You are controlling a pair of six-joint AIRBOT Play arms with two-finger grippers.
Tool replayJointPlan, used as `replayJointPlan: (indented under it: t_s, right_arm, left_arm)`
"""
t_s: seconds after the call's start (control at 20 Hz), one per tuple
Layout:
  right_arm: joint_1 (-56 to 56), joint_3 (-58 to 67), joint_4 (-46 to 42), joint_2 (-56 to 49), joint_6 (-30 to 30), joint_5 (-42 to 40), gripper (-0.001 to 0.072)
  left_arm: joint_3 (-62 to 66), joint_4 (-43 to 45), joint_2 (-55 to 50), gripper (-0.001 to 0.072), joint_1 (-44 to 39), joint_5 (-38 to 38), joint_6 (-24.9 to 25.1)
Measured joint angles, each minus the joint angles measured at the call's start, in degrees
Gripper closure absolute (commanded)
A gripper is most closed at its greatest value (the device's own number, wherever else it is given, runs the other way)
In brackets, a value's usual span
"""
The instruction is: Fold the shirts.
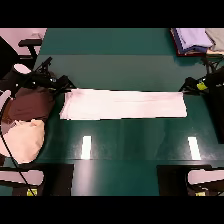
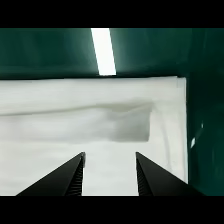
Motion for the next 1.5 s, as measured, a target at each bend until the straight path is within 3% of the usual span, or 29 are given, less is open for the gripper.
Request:
replayJointPlan:
  t_s: [0.05, 0.1, 0.15, 0.55, 0.65, 0.75, 0.8, 1.0, 1.5]
  right_arm:
    - [-1.3, -0.3, 1.2, 0.0, -1.0, 0.8, 0.0319]
    - [-2.7, -1.0, 1.9, 0.2, -1.9, 1.4, 0.0210]
    - [-4.3, -2.1, 2.7, 0.6, -2.7, 1.9, 0.0125]
    - [-14.3, -14.6, 7.6, -0.1, -7.5, 1.5, 0.0156]
    - [-13.9, -15.8, 11.8, -1.7, -8.9, 1.2, 0.0309]
    - [-12.4, -16.5, 14.5, -3.0, -10.3, -0.9, 0.0591]
    - [-11.3, -16.7, 15.4, -3.4, -10.8, -2.4, 0.0689]
    - [-8.5, -15.2, 17.3, -1.3, -12.0, -5.5, 0.0697]
    - [4.7, 3.1, 19.8, 12.3, -9.5, 1.9, 0.0697]
  left_arm:
    - [0.4, -0.6, -0.1, 0.0573, 0.0, -0.6, 0.0]
    - [0.7, -1.5, -0.2, 0.0668, 0.0, -1.2, 0.2]
    - [0.9, -2.6, -0.2, 0.0670, 0.0, -1.9, 0.6]
    - [1.5, -7.1, -0.5, 0.0678, -9.0, -1.0, 2.2]
    - [1.5, -7.0, -0.7, 0.0678, -13.0, 1.6, 1.4]
    - [1.7, -6.8, -1.3, 0.0679, -17.1, 4.5, 0.7]
    - [2.1, -6.8, -1.9, 0.0679, -18.9, 5.8, 0.2]
    - [6.1, -6.5, -6.2, 0.0679, -25.1, 9.1, -1.3]
    - [20.5, -1.7, -20.2, 0.0679, -34.3, 8.5, -7.1]
